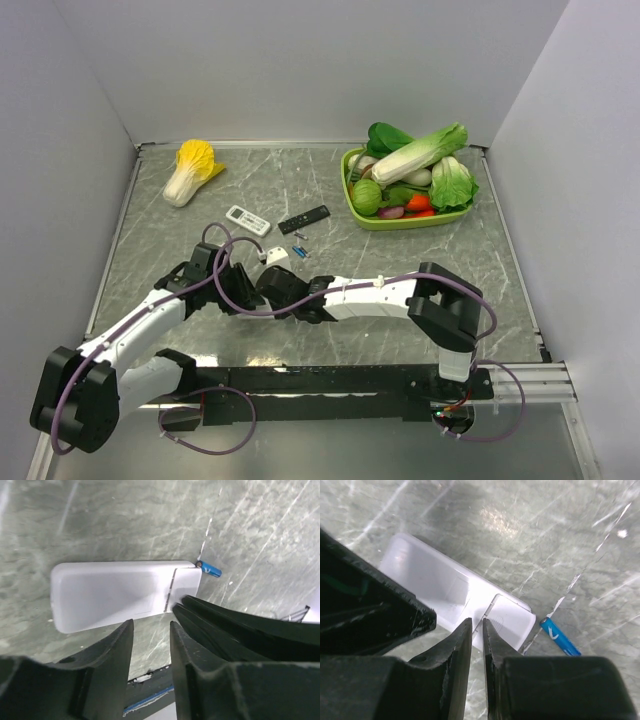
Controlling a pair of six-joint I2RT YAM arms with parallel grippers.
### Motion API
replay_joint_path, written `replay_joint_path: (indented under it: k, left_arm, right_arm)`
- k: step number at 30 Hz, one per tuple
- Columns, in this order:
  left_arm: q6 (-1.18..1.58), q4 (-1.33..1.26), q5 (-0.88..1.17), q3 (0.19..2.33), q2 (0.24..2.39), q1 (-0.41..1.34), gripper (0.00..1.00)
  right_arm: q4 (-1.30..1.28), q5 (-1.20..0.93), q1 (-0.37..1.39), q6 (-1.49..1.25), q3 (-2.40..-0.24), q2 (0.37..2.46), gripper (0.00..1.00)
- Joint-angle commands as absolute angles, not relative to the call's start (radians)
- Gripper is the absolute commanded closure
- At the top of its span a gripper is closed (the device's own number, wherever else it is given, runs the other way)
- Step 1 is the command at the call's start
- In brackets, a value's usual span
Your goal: Load the batteries into the remote control
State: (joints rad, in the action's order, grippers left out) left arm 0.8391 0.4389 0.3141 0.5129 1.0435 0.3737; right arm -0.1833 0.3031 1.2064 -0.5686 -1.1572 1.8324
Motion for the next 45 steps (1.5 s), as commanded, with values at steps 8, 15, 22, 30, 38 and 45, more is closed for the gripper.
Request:
replay_joint_path:
  k: [8,15,22,30,38,45]
  left_arm:
    - [0.859,0.518,0.189,0.574,0.996,0.367,0.52]
    - [0.868,0.555,0.081,0.574,0.997,0.362,0.43]
    - [0.854,0.545,0.018,0.580,1.057,0.356,0.36]
    - [0.850,0.497,0.029,0.552,1.107,0.356,0.35]
    - [0.850,0.485,0.026,0.545,1.121,0.356,0.34]
    - [0.842,0.476,0.041,0.543,1.144,0.356,0.35]
  right_arm:
    - [-0.241,0.350,1.200,-0.518,-1.201,1.666,0.73]
    - [-0.353,0.276,1.146,-0.687,-1.105,1.617,0.58]
    - [-0.333,0.176,1.123,-0.733,-1.080,1.652,0.53]
    - [-0.299,0.114,1.108,-0.707,-1.101,1.700,0.52]
    - [-0.311,0.097,1.101,-0.698,-1.126,1.747,0.48]
    - [-0.299,0.087,1.092,-0.678,-1.144,1.767,0.48]
